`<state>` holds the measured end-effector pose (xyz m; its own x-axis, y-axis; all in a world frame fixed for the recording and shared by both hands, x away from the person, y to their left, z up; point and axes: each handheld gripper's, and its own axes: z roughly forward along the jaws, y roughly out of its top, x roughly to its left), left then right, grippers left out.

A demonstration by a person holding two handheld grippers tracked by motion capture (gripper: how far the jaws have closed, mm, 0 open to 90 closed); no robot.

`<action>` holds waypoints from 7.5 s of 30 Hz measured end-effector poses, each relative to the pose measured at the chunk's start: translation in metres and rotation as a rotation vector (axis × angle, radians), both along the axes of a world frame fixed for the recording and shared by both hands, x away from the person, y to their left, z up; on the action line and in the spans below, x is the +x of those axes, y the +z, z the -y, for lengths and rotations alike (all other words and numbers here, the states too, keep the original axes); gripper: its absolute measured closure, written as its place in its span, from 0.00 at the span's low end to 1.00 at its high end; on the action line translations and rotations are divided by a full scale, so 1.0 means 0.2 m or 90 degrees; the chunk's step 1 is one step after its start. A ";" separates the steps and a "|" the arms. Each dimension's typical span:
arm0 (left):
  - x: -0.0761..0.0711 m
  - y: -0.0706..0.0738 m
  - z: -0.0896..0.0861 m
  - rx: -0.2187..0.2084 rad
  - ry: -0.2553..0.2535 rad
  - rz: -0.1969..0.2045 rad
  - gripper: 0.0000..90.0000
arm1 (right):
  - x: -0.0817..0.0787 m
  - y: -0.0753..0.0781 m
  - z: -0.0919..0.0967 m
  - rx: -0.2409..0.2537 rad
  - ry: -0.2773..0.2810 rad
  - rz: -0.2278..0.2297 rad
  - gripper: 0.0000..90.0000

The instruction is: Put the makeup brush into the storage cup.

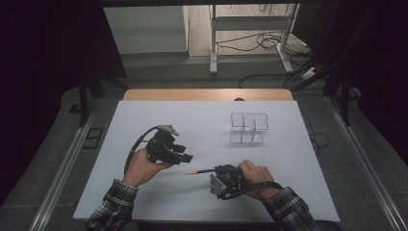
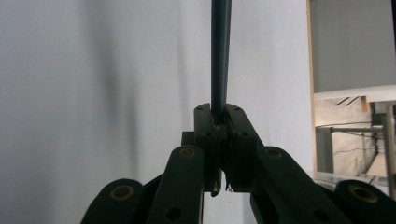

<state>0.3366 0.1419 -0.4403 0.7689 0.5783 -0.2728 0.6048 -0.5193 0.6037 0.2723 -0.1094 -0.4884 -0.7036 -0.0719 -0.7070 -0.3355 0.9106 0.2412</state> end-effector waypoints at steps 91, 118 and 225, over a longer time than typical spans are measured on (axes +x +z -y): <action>-0.03 -0.15 0.20 -0.241 -0.019 -0.047 0.90 | 0.16 0.08 0.12 0.410 -0.221 -0.419 0.93; -0.04 -0.12 0.21 -0.182 -0.024 -0.023 0.93 | 0.22 0.30 0.16 0.451 -0.190 -0.401 0.73; -0.41 -0.19 -0.05 -0.089 0.124 0.184 0.00 | 0.39 0.55 0.23 0.574 -0.179 -0.403 0.93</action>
